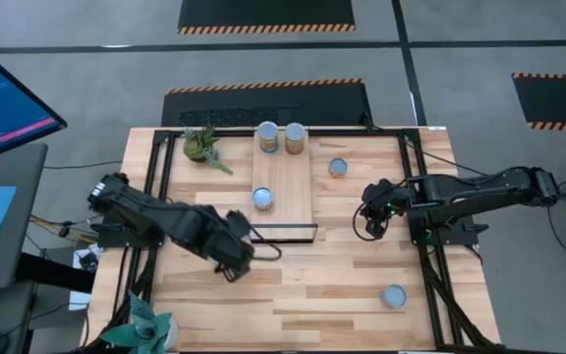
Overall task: Pick and place cans onto a shelf
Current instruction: Put the canned pears on the shelf
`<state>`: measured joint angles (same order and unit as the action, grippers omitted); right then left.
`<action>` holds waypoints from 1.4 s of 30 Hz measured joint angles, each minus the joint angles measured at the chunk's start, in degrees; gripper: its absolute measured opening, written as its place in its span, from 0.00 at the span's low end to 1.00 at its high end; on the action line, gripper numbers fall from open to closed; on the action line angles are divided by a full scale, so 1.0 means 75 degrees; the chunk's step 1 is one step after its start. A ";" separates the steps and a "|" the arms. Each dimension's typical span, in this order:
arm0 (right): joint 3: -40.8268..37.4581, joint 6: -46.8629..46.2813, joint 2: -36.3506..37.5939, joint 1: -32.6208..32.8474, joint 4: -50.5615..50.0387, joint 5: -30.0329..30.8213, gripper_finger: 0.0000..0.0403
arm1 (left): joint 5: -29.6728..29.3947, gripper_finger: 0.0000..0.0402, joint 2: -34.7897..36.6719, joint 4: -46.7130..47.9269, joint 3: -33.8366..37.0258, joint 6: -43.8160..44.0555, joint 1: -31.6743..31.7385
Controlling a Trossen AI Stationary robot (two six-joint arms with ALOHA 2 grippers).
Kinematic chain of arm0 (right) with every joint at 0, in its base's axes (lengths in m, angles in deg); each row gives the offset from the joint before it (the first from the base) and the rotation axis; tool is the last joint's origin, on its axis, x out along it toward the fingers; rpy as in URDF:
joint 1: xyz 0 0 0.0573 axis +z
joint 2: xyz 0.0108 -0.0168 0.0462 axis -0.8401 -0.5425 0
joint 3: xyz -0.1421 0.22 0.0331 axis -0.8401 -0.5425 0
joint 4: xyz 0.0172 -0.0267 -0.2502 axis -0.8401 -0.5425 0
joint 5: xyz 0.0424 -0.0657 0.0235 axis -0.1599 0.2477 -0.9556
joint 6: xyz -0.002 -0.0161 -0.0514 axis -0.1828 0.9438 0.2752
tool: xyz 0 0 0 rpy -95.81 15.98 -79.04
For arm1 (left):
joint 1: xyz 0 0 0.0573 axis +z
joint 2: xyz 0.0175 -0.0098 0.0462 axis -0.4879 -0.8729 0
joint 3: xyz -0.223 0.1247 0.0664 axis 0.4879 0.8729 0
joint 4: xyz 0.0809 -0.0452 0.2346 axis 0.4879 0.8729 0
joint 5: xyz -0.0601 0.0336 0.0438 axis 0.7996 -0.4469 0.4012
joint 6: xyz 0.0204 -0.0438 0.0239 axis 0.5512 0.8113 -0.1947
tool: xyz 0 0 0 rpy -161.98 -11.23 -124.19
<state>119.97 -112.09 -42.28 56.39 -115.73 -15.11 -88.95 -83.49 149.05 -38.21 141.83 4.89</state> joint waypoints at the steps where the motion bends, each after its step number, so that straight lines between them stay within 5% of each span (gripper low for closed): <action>1: 0.0000 0.0003 0.0000 0.0000 -0.0013 -0.0003 0.17 | -0.0019 0.00 0.0155 -0.0004 0.0015 -0.0121 0.0074; 19: 0.0000 0.0020 0.0000 -0.0061 -0.0011 0.0000 0.17 | -0.0430 0.00 0.1788 -0.0004 0.0034 -0.3316 0.3043; 32: 0.0000 0.0017 0.0000 -0.0484 0.0019 0.0006 0.17 | -0.0588 0.00 0.0697 -0.1298 0.0042 -0.6010 0.5363; 42: 0.0000 0.0011 0.0000 -0.0740 0.0184 0.0010 0.17 | -0.0058 0.00 -0.0490 -0.2710 0.0041 -0.7079 0.6300</action>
<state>119.97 -112.00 -42.28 50.85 -114.35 -15.03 -89.39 -87.17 128.73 -37.90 88.74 52.14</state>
